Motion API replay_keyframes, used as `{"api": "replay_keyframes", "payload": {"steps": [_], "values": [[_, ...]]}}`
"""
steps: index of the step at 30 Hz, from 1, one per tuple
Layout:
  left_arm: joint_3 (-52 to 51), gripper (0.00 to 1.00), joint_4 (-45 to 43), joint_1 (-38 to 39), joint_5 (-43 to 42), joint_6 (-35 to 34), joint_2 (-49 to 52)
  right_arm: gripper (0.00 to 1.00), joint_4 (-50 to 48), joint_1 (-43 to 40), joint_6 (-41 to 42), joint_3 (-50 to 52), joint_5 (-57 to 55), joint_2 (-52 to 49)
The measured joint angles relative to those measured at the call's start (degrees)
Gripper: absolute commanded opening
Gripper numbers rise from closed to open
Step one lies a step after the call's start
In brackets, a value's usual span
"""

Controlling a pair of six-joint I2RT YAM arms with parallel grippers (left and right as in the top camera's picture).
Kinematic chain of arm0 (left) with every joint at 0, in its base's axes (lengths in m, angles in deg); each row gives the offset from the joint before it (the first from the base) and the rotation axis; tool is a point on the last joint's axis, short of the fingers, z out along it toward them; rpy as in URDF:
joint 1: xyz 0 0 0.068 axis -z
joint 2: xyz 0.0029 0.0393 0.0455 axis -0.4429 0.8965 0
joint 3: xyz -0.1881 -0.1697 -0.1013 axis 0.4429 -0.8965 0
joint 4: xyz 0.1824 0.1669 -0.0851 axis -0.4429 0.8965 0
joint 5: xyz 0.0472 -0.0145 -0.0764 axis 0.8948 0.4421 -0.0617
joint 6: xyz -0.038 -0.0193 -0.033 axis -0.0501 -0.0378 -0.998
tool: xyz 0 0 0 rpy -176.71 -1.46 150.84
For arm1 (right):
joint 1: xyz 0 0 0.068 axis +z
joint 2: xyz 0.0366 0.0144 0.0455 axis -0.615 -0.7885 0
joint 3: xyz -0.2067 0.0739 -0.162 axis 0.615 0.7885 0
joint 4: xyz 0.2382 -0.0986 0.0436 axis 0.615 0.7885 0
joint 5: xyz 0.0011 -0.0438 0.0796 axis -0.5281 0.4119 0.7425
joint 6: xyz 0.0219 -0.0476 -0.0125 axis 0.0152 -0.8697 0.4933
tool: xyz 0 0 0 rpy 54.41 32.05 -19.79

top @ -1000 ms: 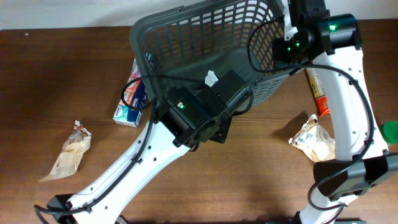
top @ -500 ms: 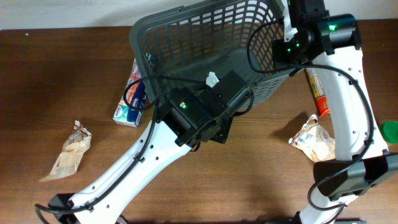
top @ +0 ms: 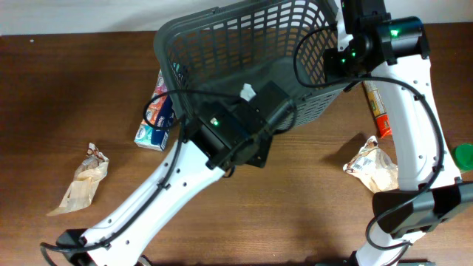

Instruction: Pack container

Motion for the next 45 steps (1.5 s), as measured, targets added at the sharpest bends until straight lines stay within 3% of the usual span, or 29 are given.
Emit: {"api": "replay_keyframes", "payload": {"steps": [45], "values": [[-0.04, 0.02, 0.76, -9.92, -0.2, 0.04, 0.0, 0.04, 4.79, 0.0, -0.68, 0.0, 0.44, 0.0]]}}
